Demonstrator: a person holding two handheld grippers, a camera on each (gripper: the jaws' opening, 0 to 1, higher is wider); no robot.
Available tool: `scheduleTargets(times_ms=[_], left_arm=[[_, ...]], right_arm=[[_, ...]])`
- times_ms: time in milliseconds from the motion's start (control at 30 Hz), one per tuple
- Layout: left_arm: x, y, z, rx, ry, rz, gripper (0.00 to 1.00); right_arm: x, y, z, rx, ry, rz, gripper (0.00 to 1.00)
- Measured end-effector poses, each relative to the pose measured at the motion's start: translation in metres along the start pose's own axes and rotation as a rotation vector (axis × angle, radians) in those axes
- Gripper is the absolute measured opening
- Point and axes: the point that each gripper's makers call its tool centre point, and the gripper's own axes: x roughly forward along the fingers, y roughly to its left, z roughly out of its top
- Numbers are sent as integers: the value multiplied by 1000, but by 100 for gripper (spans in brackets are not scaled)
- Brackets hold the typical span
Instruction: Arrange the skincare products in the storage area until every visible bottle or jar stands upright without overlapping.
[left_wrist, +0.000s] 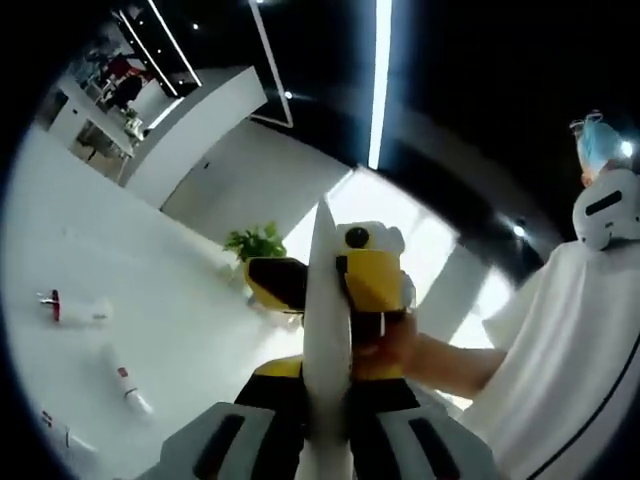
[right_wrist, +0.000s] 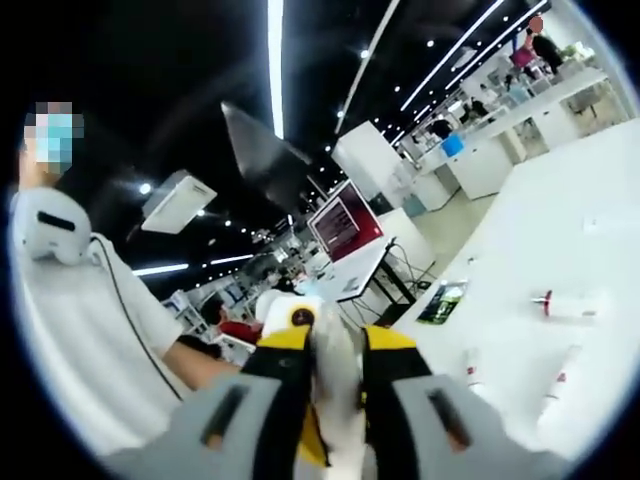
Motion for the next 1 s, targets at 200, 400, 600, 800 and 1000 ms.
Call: scheduleTargets(times_ms=[200,400,600,800,1000], left_arm=[[-3,4,-1,31,15,19,14],[-5,7,-13,82,70,36,14],[-4,5,-26,125,133,29,15],[-4,0,-39,145,177,17,15],[-6,-7,-47,184,180,-20,18]], right_arm=[[-10,-2,5,-7,17,-5,20],[-20,-2,5,-42,92,2,18],[-30,6,-20,-100,321,58,19],[-36,9,-40,-205,490,83,15],[-35,19,-48,-277,546,115,8]])
